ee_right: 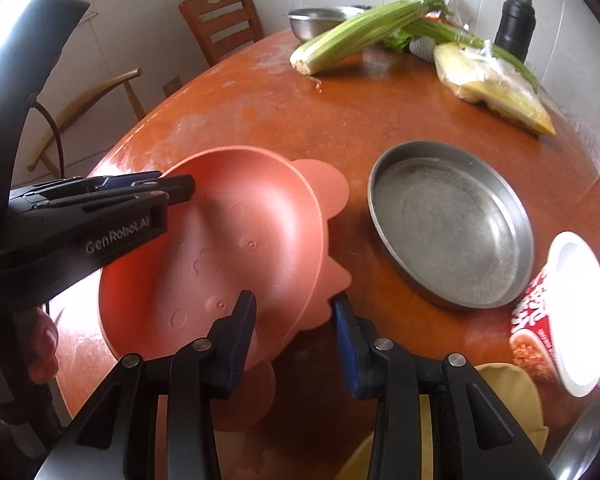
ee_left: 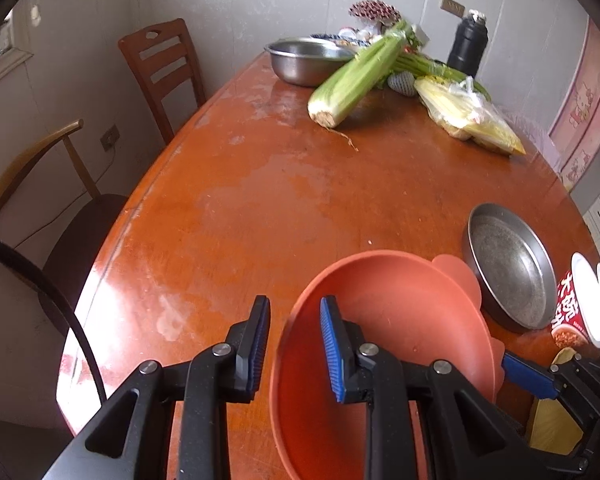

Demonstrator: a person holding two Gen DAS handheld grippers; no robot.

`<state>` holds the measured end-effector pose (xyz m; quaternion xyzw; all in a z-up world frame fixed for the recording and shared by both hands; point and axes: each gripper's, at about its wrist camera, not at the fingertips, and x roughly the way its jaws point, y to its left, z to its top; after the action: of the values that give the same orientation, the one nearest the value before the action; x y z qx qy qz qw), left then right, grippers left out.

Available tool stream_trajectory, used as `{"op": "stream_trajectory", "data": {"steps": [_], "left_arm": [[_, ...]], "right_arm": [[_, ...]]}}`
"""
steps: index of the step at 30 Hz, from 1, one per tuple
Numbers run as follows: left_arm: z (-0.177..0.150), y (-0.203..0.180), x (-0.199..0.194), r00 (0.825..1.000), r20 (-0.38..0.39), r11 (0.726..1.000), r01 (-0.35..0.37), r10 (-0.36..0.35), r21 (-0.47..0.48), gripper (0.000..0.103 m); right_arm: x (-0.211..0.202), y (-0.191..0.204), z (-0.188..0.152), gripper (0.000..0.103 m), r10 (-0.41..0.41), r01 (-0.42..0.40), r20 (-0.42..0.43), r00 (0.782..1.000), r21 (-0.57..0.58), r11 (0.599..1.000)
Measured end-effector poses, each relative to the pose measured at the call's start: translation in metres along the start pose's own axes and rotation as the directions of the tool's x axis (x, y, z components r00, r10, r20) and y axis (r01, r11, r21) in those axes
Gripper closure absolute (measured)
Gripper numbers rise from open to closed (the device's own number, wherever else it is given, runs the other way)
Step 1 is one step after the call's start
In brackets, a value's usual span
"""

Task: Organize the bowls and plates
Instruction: 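Grasp the orange pig-shaped plate rim with the left gripper and lift, then lower the orange plate onto the table and open the left gripper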

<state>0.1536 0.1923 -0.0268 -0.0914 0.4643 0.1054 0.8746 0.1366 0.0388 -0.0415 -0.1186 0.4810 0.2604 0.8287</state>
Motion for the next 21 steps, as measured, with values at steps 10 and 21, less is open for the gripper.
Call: {"op": "stream_trajectory", "data": {"steps": [10, 21], "left_arm": [[-0.018, -0.014, -0.060, 0.999, 0.049, 1.000, 0.013, -0.013, 0.003, 0.058], [-0.070, -0.082, -0.092, 0.997, 0.006, 0.994, 0.076, -0.077, 0.073, 0.056]], "right_arm": [[-0.053, -0.032, -0.016, 0.054, 0.039, -0.039, 0.074, 0.996, 0.005, 0.999], [-0.097, -0.083, -0.049, 0.052, 0.001, 0.004, 0.071, 0.997, -0.081, 0.997]]}}
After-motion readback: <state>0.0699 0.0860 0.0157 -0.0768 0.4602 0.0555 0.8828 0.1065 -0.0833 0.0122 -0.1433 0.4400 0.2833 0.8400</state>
